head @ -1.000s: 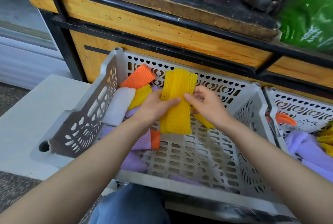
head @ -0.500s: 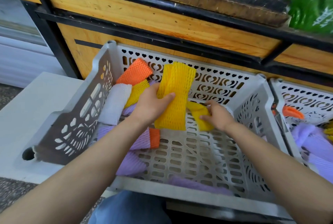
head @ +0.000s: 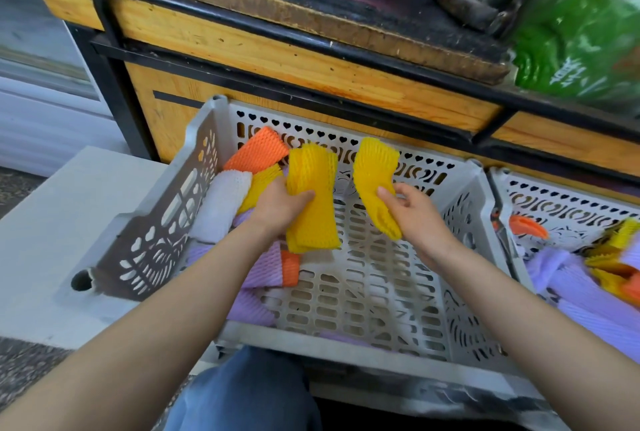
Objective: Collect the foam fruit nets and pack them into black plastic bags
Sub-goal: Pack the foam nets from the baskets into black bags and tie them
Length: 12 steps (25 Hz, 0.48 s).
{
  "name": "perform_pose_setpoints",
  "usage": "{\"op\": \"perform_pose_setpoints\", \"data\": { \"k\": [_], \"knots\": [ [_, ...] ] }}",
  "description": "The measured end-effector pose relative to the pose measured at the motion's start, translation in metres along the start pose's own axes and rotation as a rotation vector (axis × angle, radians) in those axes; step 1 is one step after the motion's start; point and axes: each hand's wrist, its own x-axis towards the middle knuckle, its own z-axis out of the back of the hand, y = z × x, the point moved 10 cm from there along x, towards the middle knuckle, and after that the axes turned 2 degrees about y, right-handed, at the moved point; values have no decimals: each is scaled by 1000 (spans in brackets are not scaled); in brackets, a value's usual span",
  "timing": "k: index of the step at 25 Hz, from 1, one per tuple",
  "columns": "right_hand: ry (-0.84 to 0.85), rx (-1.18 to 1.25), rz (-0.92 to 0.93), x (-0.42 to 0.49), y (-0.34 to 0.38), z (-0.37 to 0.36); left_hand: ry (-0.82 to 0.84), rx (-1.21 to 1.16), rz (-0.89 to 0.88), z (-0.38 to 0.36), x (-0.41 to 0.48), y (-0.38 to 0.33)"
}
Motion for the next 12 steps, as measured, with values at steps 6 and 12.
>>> {"op": "perform_pose_setpoints", "data": {
  "k": [6, 12],
  "knots": [
    [-46, -147, 184, -8, 40, -17, 436, -406, 23, -47, -26, -20],
    [59, -159, 170, -10, 44, -28, 259, -272, -53, -30, -13, -16]
  ]
}}
